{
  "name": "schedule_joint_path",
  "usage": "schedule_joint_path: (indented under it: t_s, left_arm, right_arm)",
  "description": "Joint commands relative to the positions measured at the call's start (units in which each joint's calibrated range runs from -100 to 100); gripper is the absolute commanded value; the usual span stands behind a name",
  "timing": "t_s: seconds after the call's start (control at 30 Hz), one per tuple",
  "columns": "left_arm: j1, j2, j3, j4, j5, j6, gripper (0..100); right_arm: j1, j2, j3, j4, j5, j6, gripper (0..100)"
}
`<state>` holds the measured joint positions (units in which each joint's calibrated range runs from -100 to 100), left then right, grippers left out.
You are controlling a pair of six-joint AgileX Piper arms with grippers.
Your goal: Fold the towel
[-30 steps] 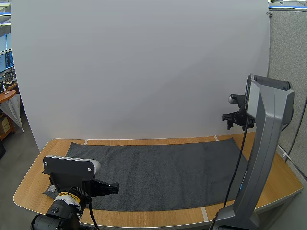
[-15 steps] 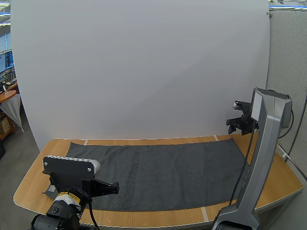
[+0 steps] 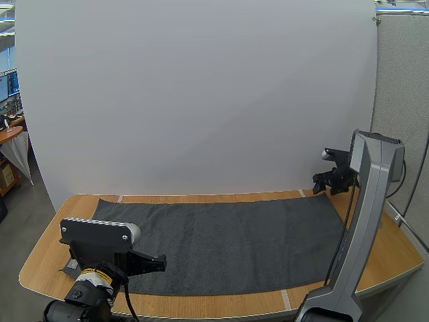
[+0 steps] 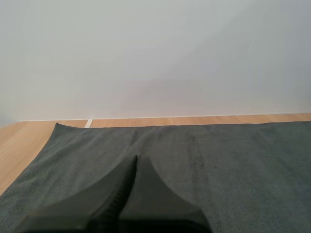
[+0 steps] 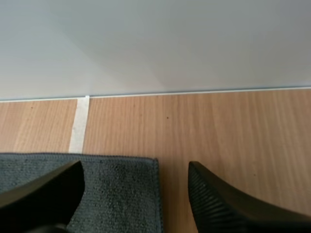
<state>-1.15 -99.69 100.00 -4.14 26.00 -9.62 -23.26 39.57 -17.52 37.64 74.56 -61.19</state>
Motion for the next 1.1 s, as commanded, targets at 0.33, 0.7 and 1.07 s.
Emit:
schedule_joint_path:
  t_s: [0.33,0.7,1.07]
  left_arm:
    - [-0.2,-0.31,0.0,-0.23,-1.32,-0.33,0]
    - [-0.2,-0.31,0.0,-0.23,-1.32,-0.33,0]
    - [-0.2,-0.31,0.0,-0.23,-1.32,-0.33,0]
  right_arm:
    - [-0.17,1.12,-0.52,4.09,4.35,-4.41,100]
    - [-0.17,0.88,-0.52,4.34,6.95,-4.41,100]
    - [-0.17,0.88,-0.52,5.78,9.52,-4.85,100]
